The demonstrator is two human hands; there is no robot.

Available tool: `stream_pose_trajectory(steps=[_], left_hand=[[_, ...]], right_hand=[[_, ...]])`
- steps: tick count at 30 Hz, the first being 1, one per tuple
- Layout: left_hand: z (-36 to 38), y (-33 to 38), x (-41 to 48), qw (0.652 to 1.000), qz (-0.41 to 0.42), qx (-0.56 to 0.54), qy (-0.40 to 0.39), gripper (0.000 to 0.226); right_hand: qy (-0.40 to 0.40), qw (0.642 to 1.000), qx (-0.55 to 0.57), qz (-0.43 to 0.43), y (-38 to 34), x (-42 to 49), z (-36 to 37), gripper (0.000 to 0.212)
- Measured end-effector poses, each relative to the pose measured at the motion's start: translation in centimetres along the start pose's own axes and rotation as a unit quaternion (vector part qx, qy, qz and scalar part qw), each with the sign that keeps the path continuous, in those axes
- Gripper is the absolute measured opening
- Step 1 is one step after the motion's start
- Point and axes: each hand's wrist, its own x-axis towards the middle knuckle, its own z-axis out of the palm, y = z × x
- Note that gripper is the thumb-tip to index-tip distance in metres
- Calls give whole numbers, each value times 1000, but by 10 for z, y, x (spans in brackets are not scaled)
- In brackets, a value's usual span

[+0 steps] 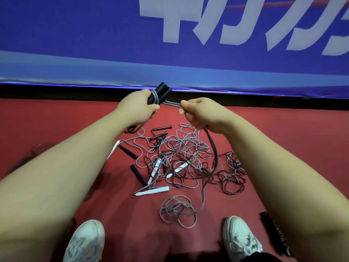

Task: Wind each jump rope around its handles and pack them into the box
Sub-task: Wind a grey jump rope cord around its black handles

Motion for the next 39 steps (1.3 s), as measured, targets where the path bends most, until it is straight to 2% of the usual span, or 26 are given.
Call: stream_pose_trajectory(steps=[3,7,8,9,11,12,14,15,17,19,20,22,23,26,29,32,37,39], left_hand=[[11,2,1,988,26,152,-22,27],[28,2,-4,966,91,242,-31,24],[30,1,-6,960,106,259,-27,22],[33,0,-8,954,115,275,-29,22],[40,-1,-11,948,122,291,-48,23],[43,-1,-12,948,116,288,-63,24],[44,-3,-13,963,78,238,-100,26],[42,-7,-13,975,46,178,-123,23],[35,-17,-13,987,-12,15,-158,13],[33,-24,-14,983,-35,-87,-158,6],[34,-26,-14,980,-42,-123,-148,7],[37,-22,-13,972,-50,-188,-133,24],[38,-19,-12,976,-43,-172,-125,33],[40,-12,-10,996,2,24,-90,54],[45,-8,-10,993,31,78,-77,59],[50,-12,-9,993,53,34,-104,55],[47,-19,-8,976,23,-156,-151,51],[47,-17,-7,979,25,-146,-142,47]], right_hand=[[-29,997,43,60,1,-2,2,34],[-60,984,58,160,8,-4,0,36],[-51,983,12,174,10,-6,-2,37],[-33,981,-81,172,11,-8,-3,37],[7,943,-304,136,14,-9,-1,32],[26,920,-375,107,17,-8,2,29],[61,894,-440,63,26,-6,6,28],[76,889,-448,50,30,-6,8,29],[88,900,-425,32,36,-10,9,30],[86,906,-414,7,37,-13,11,31],[84,901,-425,-7,36,-14,15,31],[83,887,-454,-30,33,-14,24,33],[86,880,-465,-35,31,-13,28,33],[103,858,-501,-38,23,-13,33,35],[107,852,-511,-45,20,-16,31,38],[112,865,-486,-54,19,-20,26,33],[160,881,-436,-85,21,-23,12,31],[151,906,-391,-62,19,-24,10,31]])
